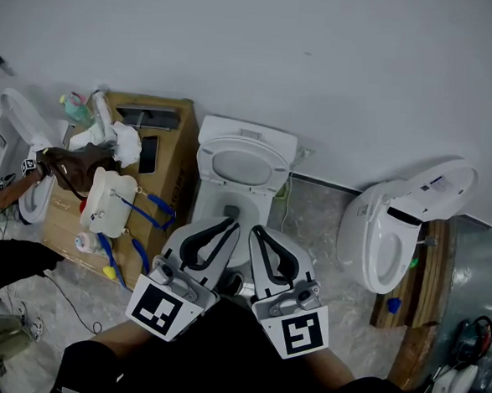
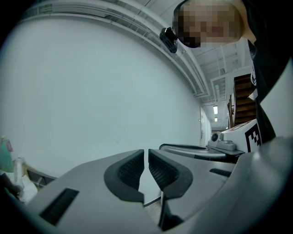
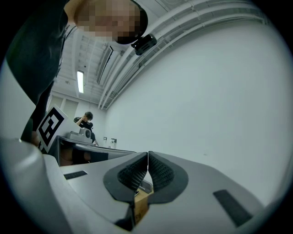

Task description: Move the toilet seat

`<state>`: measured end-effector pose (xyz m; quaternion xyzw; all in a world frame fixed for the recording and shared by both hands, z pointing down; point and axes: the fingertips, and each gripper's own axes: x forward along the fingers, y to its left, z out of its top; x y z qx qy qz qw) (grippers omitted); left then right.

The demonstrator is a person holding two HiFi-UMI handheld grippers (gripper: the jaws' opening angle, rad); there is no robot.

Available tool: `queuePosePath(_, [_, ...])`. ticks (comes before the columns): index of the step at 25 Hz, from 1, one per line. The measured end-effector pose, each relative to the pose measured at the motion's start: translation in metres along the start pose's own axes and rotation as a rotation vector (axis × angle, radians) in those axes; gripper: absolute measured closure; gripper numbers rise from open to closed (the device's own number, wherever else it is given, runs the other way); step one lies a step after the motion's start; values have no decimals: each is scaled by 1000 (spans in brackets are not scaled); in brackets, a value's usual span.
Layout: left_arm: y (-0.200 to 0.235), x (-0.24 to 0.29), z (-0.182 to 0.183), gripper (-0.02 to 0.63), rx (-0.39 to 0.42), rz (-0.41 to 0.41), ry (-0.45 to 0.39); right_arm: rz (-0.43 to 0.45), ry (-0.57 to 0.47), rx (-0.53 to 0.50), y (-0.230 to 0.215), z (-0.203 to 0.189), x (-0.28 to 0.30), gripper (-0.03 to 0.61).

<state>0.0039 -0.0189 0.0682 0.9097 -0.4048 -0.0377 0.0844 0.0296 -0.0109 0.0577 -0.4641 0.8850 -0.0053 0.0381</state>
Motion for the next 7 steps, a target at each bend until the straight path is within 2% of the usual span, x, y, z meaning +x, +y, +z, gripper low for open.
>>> queuePosePath(7, [4, 8, -3, 574, -8, 1, 4, -5, 6, 3, -7, -3, 4, 548])
